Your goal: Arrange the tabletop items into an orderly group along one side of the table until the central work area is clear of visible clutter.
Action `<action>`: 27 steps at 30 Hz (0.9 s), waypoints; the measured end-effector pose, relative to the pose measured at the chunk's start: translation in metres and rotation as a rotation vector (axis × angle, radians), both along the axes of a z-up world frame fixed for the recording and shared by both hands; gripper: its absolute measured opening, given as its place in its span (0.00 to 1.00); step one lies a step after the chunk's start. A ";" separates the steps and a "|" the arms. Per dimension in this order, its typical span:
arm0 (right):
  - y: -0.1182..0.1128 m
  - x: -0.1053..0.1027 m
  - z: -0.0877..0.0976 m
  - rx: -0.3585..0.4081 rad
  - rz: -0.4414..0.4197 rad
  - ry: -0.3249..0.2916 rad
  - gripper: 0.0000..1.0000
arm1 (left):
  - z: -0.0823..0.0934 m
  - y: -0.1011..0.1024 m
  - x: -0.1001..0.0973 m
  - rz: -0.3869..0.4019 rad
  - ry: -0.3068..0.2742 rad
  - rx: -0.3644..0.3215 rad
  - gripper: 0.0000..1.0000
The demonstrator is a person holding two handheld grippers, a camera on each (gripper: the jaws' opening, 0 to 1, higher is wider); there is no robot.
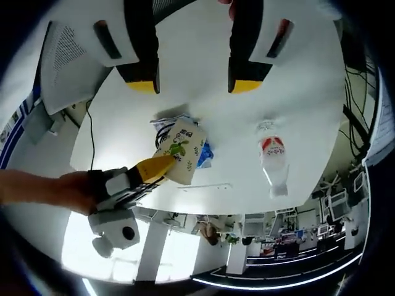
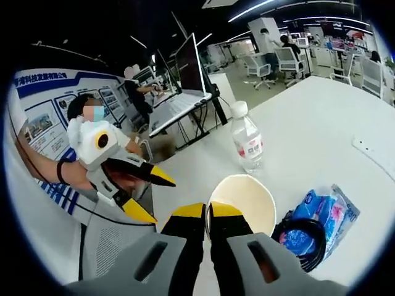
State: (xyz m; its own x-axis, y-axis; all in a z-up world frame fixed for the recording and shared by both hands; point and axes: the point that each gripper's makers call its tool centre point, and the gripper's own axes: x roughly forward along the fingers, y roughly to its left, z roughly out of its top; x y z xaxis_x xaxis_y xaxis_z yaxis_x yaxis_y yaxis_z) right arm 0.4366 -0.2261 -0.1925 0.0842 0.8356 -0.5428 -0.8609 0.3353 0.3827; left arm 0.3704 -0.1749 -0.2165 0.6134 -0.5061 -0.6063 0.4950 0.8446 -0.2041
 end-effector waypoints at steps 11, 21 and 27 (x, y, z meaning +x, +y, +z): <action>0.014 0.033 -0.022 -0.093 0.012 -0.054 0.00 | -0.003 0.004 -0.009 0.008 0.010 0.004 0.43; 0.025 0.051 -0.040 -0.124 0.003 -0.055 0.00 | 0.000 0.003 -0.013 0.001 0.006 0.006 0.43; 0.028 0.063 -0.053 -0.162 -0.008 -0.063 0.00 | 0.001 0.004 -0.017 0.002 0.005 0.005 0.43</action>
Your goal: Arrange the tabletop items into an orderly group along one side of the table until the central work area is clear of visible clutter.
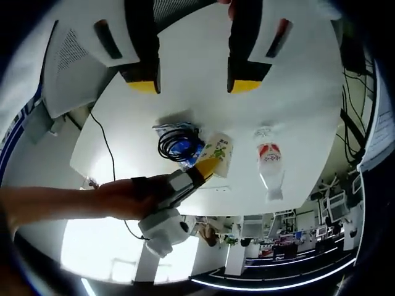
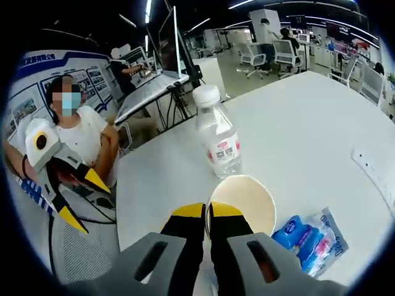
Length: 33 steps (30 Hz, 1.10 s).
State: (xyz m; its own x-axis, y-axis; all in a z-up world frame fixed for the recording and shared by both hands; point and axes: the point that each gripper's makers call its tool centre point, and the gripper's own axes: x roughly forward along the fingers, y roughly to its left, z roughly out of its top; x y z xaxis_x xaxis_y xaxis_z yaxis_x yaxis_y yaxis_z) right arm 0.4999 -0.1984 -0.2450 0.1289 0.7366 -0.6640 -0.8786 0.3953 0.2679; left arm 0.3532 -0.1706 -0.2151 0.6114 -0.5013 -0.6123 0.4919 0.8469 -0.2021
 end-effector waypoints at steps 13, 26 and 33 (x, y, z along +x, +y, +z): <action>0.004 0.022 -0.020 -0.088 -0.008 -0.054 0.00 | -0.004 0.006 -0.008 0.024 0.012 0.007 0.42; 0.015 0.034 -0.042 -0.175 0.072 -0.099 0.00 | -0.002 0.008 -0.006 0.037 0.010 0.000 0.42; 0.020 0.035 -0.050 -0.192 0.083 -0.097 0.04 | -0.004 0.008 -0.004 0.040 0.011 -0.004 0.43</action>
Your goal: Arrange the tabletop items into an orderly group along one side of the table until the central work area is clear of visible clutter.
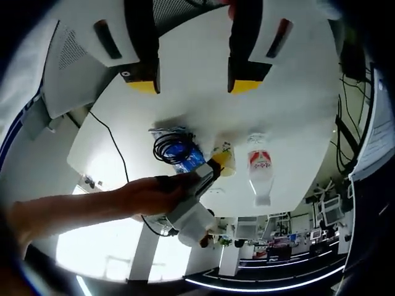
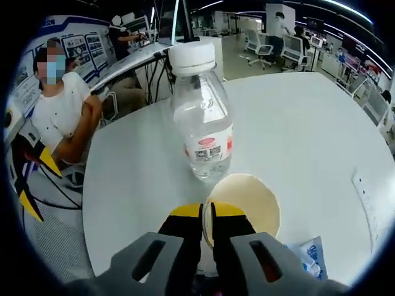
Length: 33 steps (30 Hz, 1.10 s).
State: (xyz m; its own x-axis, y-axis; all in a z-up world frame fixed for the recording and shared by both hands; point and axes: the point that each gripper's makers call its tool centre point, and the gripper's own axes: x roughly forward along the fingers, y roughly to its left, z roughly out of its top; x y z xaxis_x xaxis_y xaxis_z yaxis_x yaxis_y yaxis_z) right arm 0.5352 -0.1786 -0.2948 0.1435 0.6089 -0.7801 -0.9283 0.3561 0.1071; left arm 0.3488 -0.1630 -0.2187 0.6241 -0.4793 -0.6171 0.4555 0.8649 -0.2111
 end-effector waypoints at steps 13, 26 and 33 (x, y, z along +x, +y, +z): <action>0.016 0.012 0.000 -0.016 -0.006 -0.047 0.03 | 0.002 0.001 0.004 -0.001 -0.007 -0.009 0.44; 0.018 0.003 -0.010 -0.107 0.109 -0.117 0.02 | 0.000 0.005 0.000 0.009 -0.003 -0.011 0.44; 0.016 -0.007 -0.015 -0.125 0.133 -0.115 0.07 | 0.001 0.006 0.000 0.011 -0.006 -0.012 0.44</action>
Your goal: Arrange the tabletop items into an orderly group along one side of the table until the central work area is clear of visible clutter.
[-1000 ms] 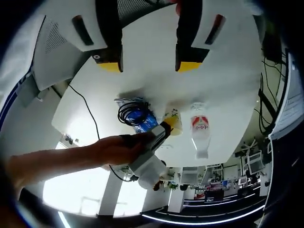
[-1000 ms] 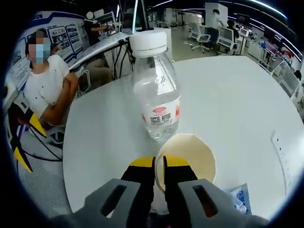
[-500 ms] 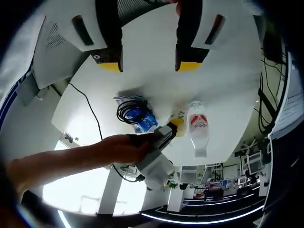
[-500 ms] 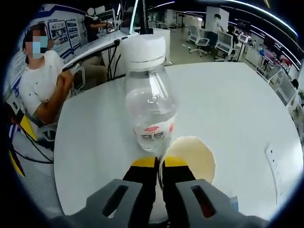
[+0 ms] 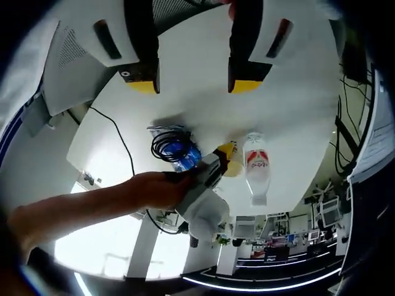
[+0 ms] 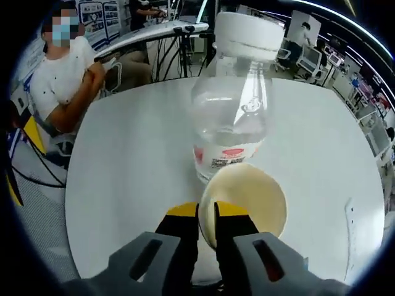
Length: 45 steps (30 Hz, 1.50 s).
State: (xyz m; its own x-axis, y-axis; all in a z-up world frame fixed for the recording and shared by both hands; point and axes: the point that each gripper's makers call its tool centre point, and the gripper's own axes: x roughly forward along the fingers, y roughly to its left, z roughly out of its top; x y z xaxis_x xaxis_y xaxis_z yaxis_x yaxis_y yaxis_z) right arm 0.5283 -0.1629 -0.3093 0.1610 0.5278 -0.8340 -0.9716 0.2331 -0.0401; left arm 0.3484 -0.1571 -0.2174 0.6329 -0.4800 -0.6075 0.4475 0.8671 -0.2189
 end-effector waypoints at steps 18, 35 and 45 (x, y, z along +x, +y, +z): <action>-0.012 0.007 0.029 0.038 -0.016 -0.011 0.20 | 0.004 -0.008 0.001 -0.017 -0.007 -0.002 0.44; -0.011 -0.004 0.031 0.006 0.018 -0.038 0.15 | 0.006 -0.017 -0.006 -0.028 -0.019 -0.007 0.44; -0.008 -0.002 0.028 -0.037 0.082 -0.063 0.00 | 0.007 -0.006 -0.010 -0.005 -0.020 -0.002 0.43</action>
